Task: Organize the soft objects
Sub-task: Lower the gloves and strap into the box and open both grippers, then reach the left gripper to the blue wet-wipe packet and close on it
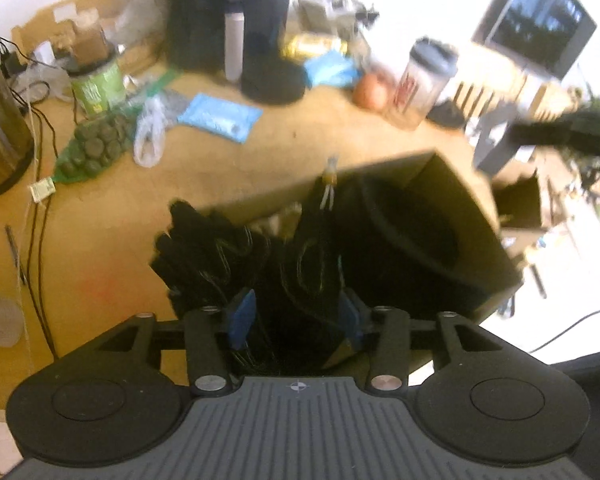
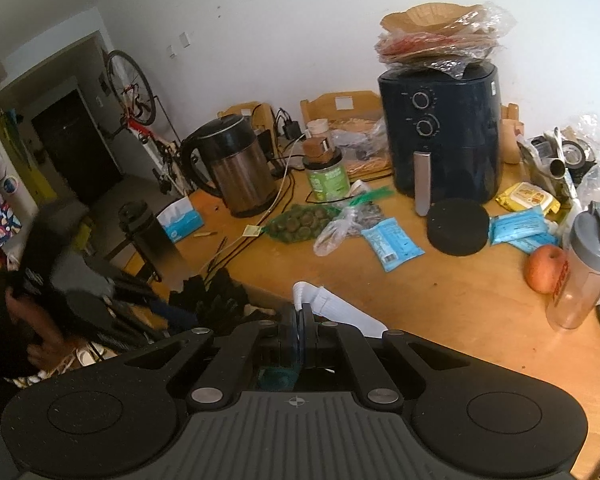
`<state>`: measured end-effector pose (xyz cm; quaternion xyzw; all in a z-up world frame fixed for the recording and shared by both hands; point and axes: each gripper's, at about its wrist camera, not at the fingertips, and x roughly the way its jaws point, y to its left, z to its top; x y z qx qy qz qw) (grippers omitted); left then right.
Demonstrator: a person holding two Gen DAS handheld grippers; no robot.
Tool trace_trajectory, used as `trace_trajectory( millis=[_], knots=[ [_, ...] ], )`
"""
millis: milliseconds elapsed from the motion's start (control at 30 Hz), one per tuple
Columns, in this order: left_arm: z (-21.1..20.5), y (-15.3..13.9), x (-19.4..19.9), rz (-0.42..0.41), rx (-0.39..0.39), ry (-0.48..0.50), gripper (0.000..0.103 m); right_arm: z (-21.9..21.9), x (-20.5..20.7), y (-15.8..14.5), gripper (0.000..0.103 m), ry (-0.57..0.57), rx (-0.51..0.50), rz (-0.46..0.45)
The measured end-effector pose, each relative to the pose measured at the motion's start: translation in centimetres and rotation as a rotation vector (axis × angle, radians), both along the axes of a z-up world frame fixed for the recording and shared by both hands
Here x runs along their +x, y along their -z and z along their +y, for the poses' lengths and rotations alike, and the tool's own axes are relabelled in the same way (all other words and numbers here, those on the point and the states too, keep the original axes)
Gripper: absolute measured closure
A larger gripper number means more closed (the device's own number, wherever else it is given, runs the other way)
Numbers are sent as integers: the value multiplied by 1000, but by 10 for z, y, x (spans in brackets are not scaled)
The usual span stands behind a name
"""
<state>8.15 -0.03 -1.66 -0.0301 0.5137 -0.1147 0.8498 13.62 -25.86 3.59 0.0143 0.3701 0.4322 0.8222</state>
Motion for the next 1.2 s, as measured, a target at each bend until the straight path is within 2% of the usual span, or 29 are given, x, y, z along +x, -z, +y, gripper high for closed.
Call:
trace_trajectory(
  millis=[67, 200, 267, 300, 333, 400, 433, 567, 1200],
  knots=[
    [3, -11, -2, -29, -18, -12, 47, 3, -2, 1, 100, -12, -3, 4],
    [10, -30, -5, -99, -36, -35, 43, 8, -5, 2, 99, -30, -4, 9],
    [12, -35, -3, -120, -48, -48, 38, 13, -6, 4, 94, -45, -2, 23],
    [14, -38, -3, -131, -52, -58, 35, 17, -6, 5, 76, -64, -7, 32],
    [15, -40, -3, -139, -55, -67, 34, 22, -7, 8, 39, -91, -23, 44],
    [17, -41, -1, -149, -54, -79, 31, 28, -13, 10, 4, -108, -47, 22],
    [18, -42, -1, -150, -53, -84, 30, 29, -17, 10, 0, -109, -49, -5],
    [22, -42, 1, -153, -53, -99, 26, 31, -15, 16, 0, -91, -94, 7],
    [31, -43, 15, -163, -36, -101, 25, 6, 18, 29, 0, 96, -227, -7]
  ],
)
